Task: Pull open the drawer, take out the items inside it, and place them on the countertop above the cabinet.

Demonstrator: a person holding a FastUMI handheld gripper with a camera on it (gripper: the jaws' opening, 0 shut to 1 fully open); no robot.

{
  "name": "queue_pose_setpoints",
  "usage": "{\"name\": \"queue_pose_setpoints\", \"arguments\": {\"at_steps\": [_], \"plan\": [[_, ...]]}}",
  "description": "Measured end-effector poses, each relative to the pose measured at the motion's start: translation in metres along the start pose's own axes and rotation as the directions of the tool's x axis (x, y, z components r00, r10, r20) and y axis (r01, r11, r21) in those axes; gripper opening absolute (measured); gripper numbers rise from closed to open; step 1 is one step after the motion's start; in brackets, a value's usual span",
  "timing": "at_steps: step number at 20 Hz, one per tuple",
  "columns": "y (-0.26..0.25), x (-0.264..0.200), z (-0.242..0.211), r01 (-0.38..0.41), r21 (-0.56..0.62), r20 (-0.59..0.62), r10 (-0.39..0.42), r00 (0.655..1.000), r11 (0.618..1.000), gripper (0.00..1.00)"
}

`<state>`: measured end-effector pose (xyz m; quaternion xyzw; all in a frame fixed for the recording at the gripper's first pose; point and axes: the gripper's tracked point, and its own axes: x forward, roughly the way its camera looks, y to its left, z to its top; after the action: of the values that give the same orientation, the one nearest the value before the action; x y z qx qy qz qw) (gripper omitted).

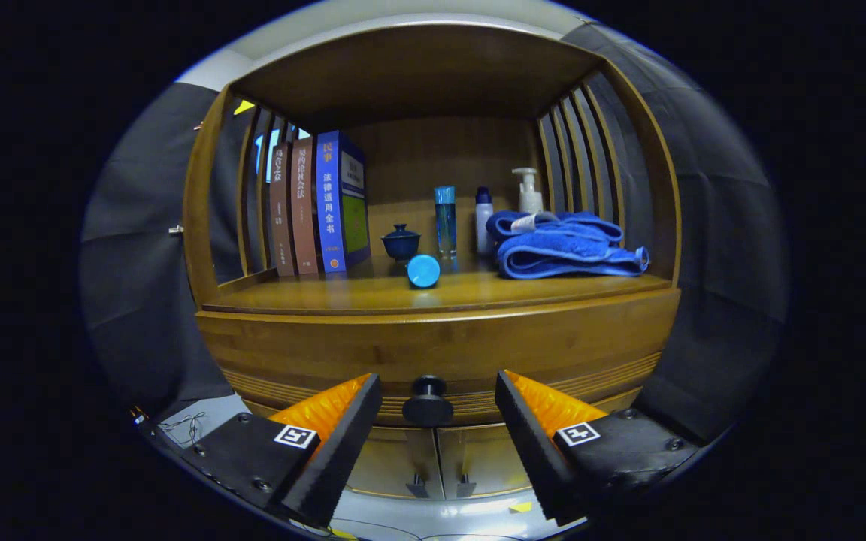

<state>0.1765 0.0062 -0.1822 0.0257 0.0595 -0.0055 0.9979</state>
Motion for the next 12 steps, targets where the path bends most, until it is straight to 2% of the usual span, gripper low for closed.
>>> {"name": "queue_pose_setpoints", "arguments": {"at_steps": [7, 12], "plan": [[-0.013, -0.080, 0.059, -0.042, 0.059, 0.055, 0.039, 0.998, 0.997, 1.00], [-0.021, -0.130, 0.096, -0.036, 0.027, 0.079, 0.034, 0.996, 0.999, 0.99]]}}
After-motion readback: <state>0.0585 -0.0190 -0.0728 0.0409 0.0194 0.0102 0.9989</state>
